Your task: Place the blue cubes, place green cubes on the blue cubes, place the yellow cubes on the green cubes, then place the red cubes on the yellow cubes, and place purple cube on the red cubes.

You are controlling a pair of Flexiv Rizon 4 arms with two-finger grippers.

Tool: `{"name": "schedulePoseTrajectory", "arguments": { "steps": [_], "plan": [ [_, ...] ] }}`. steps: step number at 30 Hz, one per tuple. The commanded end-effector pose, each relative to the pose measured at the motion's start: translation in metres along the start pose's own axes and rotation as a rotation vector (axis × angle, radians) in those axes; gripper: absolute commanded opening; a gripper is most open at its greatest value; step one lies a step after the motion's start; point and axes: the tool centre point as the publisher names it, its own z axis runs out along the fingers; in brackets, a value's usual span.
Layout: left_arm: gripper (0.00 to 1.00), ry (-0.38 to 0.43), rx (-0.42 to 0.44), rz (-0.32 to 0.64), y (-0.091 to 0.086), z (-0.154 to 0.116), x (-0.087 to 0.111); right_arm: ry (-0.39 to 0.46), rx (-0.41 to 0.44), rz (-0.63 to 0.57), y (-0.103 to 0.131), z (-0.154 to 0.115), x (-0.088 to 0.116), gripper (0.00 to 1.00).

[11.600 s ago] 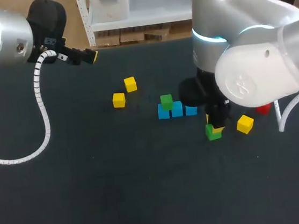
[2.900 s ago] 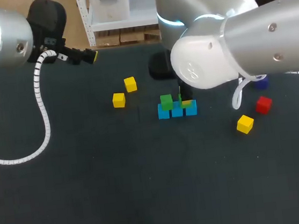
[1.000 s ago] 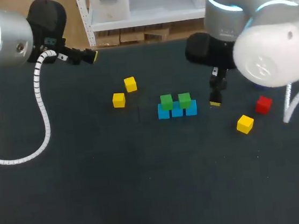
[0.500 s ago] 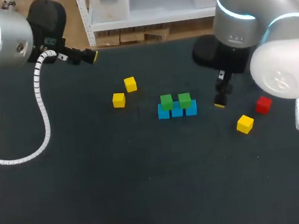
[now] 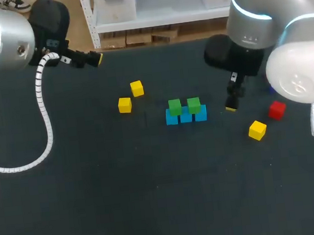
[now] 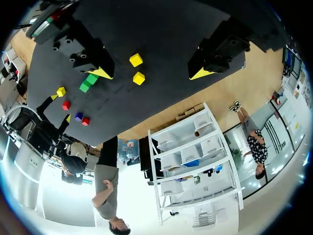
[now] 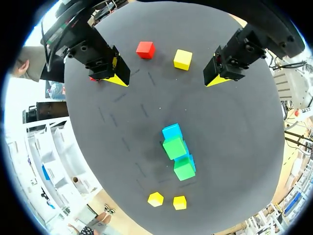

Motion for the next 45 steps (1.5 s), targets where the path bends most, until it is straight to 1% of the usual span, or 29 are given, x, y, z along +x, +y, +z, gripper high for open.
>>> {"name": "schedulePoseTrajectory", "arguments": {
  "steps": [1, 4, 5, 6, 7, 9, 11, 12, 14, 16, 19, 21, 24, 25, 44, 45],
  "plan": [
    [1.0, -0.001, -0.01, -0.012, 0.001, -0.008, -0.006, -0.002, 0.002, 0.0, 0.0, 0.0, 0.001, 1.0],
    [1.0, 0.057, -0.087, 0.004, 0.005, -0.028, -0.02, -0.002, 0.002, 0.0, 0.0, 0.0, 0.001, 1.0],
    [1.0, 0.089, -0.114, 0.013, 0.007, -0.033, -0.024, -0.002, 0.002, 0.0, 0.0, 0.0, 0.001, 1.0],
    [1.0, 0.093, -0.123, 0.011, 0.009, -0.04, -0.029, -0.002, 0.002, 0.0, 0.0, 0.0, 0.001, 1.0],
    [1.0, 0.097, -0.134, 0.032, 0.009, -0.047, -0.034, -0.002, 0.002, 0.0, 0.0, 0.0, 0.001, 1.0],
    [1.0, 0.17, -0.178, 0.103, 0.009, -0.055, -0.041, -0.002, 0.002, 0.0, 0.0, 0.0, 0.001, 1.0],
    [1.0, 0.21, -0.142, 0.128, 0.008, -0.059, -0.045, -0.002, 0.002, 0.0, 0.0, 0.0, 0.001, 1.0],
    [1.0, 0.22, -0.145, 0.14, 0.007, -0.061, -0.047, -0.002, 0.002, 0.0, 0.0, 0.0, 0.001, 1.0],
    [1.0, 0.23, -0.169, 0.171, 0.005, -0.063, -0.049, -0.002, 0.002, 0.0, 0.0, 0.0, 0.001, 1.0],
    [1.0, 0.247, -0.164, 0.183, 0.001, -0.057, -0.048, -0.002, 0.002, 0.0, 0.0, 0.0, 0.001, 1.0],
    [1.0, 0.296, -0.128, 0.179, -0.007, -0.042, -0.037, -0.002, 0.002, 0.0, 0.0, 0.0, 0.001, 1.0],
    [1.0, 0.314, -0.131, 0.185, -0.01, -0.035, -0.031, -0.002, 0.002, 0.0, 0.0, 0.0, 0.001, 1.0],
    [1.0, 0.317, -0.116, 0.169, -0.012, -0.034, -0.029, -0.002, 0.002, 0.0, 0.0, 0.0, 0.001, 1.0],
    [1.0, 0.318, -0.096, 0.159, -0.012, -0.035, -0.029, -0.002, 0.002, 0.0, 0.0, 0.0, 0.001, 1.0],
    [1.0, 0.318, -0.096, 0.159, -0.012, -0.035, -0.029, -0.002, 0.002, 0.0, 0.0, 0.0, 0.001, 1.0],
    [1.0, 0.318, -0.096, 0.159, -0.012, -0.035, -0.029, 0.001, 0.019, -0.003, -0.003, -0.004, -0.004, 1.0]
  ]
}}
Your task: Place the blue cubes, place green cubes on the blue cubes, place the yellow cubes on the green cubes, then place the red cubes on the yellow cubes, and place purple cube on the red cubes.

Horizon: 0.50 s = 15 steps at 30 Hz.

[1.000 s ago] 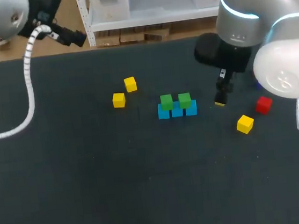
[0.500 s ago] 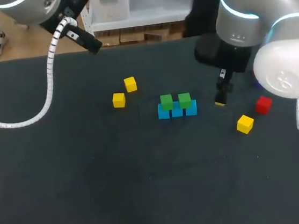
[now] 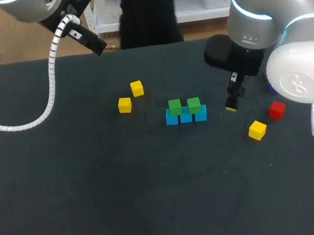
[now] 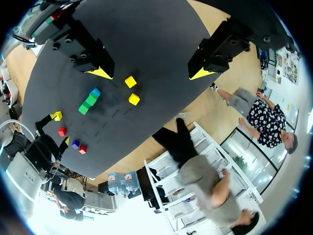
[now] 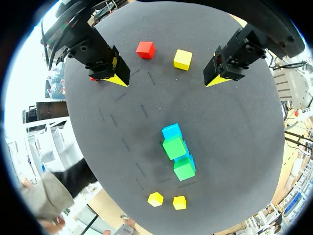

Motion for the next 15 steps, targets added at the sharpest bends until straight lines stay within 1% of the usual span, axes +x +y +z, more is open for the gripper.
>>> {"name": "schedulePoseTrajectory", "arguments": {
  "steps": [1, 3, 5, 11, 14, 15],
  "plan": [
    [1.0, 0.003, 0.001, 0.002, 0.001, 0.0, 0.0, 0.001, 0.038, -0.01, -0.005, -0.008, -0.008, 1.0],
    [1.0, 0.003, 0.001, 0.002, 0.001, 0.0, 0.0, -0.033, 0.067, 0.004, -0.01, -0.015, -0.012, 1.0],
    [1.0, 0.003, 0.001, 0.002, 0.001, 0.0, 0.0, -0.064, 0.088, 0.025, -0.014, -0.02, -0.01, 1.0],
    [1.0, 0.003, 0.001, 0.002, 0.001, 0.0, 0.0, -0.21, 0.135, 0.182, -0.035, -0.036, -0.001, 1.0],
    [1.0, 0.003, 0.001, 0.002, 0.001, 0.0, 0.0, -0.294, 0.153, 0.269, -0.053, -0.046, 0.005, 1.0],
    [1.0, 0.003, 0.001, 0.002, 0.001, 0.0, 0.0, -0.307, 0.159, 0.282, -0.056, -0.048, 0.007, 1.0]
  ]
}}
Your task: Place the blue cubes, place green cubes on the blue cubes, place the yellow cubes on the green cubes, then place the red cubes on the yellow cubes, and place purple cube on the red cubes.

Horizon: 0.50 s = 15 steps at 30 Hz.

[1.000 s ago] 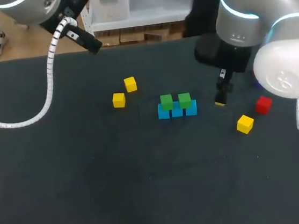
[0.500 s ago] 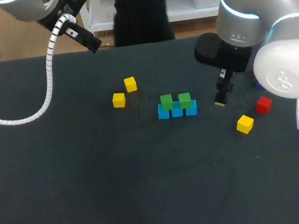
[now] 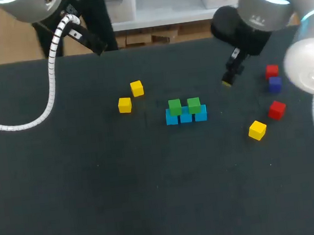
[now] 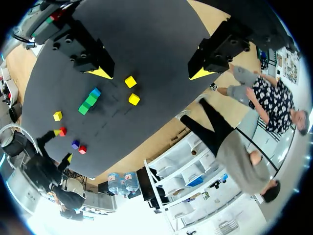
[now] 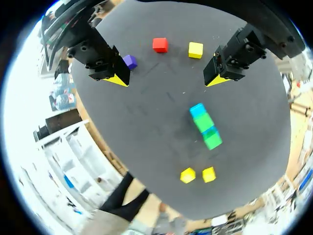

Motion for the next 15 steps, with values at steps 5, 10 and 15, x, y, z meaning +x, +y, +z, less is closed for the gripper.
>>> {"name": "schedulePoseTrajectory", "arguments": {
  "steps": [5, 10, 15],
  "plan": [
    [1.0, 0.003, 0.001, 0.002, 0.001, 0.0, 0.0, -0.27, 0.072, 0.213, -0.039, -0.031, 0.025, 1.0],
    [1.0, 0.003, 0.001, 0.002, 0.001, 0.0, 0.0, -0.361, 0.087, 0.314, -0.059, -0.045, 0.032, 1.0],
    [1.0, 0.003, 0.001, 0.002, 0.001, 0.0, 0.0, -0.409, 0.129, 0.371, -0.073, -0.053, 0.04, 1.0]
  ]
}}
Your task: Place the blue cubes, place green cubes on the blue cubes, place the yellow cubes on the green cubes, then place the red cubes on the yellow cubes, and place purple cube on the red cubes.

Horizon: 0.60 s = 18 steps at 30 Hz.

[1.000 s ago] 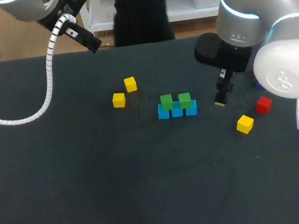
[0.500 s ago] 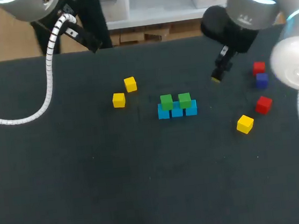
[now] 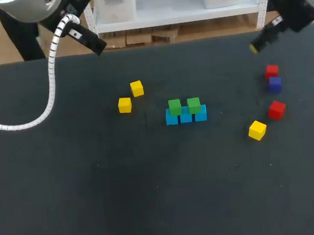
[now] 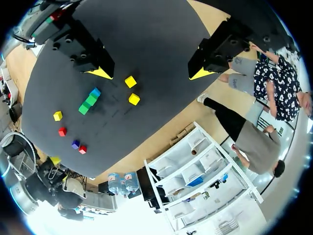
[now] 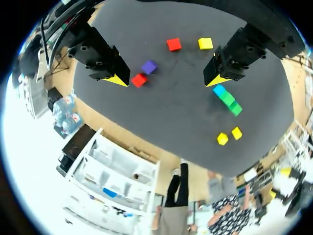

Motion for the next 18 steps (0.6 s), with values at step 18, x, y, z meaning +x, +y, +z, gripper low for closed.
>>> {"name": "schedulePoseTrajectory", "arguments": {
  "steps": [18],
  "plan": [
    [1.0, 0.003, 0.0, 0.001, 0.0, 0.0, 0.0, -0.268, 0.032, 0.107, -0.03, -0.022, 0.008, 1.0]
  ]
}}
